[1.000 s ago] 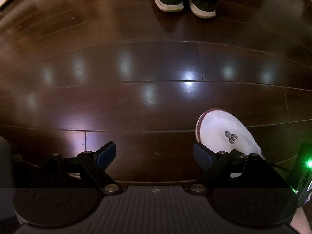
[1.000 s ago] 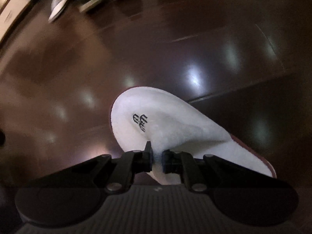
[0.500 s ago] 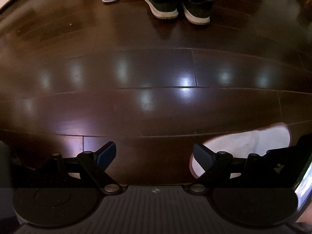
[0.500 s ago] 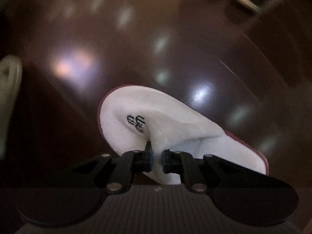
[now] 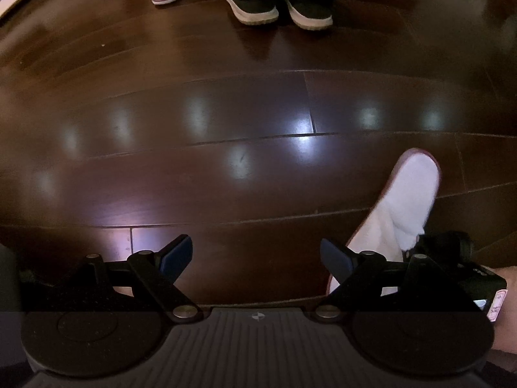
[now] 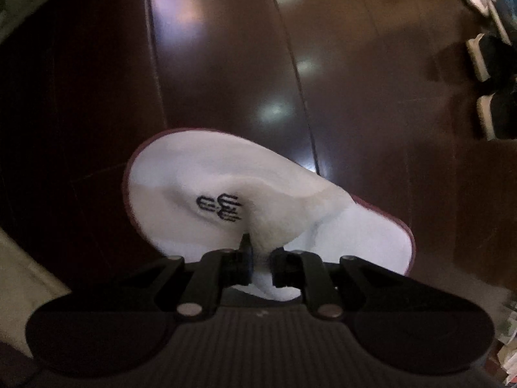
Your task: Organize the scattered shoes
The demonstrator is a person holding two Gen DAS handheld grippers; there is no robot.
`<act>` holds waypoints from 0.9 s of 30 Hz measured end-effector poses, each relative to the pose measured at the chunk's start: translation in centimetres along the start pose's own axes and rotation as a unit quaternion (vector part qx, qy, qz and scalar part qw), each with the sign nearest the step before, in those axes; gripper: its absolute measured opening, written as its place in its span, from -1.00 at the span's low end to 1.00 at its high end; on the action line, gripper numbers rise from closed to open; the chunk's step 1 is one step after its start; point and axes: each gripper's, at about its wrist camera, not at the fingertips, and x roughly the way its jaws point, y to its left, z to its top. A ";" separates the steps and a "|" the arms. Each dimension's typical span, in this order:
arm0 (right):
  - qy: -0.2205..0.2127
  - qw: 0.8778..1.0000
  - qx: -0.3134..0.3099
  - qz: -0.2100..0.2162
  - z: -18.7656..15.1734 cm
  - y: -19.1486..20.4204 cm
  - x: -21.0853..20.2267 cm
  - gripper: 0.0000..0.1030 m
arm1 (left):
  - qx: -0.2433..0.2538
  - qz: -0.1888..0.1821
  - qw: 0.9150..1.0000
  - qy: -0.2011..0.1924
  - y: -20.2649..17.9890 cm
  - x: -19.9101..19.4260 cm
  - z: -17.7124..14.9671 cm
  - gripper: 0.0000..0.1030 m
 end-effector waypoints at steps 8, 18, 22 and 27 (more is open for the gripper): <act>-0.028 0.998 0.047 -0.035 1.4 1.6 -0.3 -0.15 | 0.000 0.006 1.000 0.003 -0.1 0.0 0.0 0.75; -0.074 0.939 0.335 -0.011 -1.1 -3.2 -2.6 0.33 | -0.004 0.005 1.000 -0.008 -0.4 -0.4 0.2 0.75; -0.072 0.858 0.508 0.032 -4.1 -6.6 -1.8 0.51 | -0.007 0.006 1.000 -0.011 0.0 -0.3 0.4 0.75; -0.070 0.722 0.685 0.066 -6.2 -6.4 0.0 0.53 | -0.005 0.007 1.000 -0.014 0.0 -0.2 0.5 0.75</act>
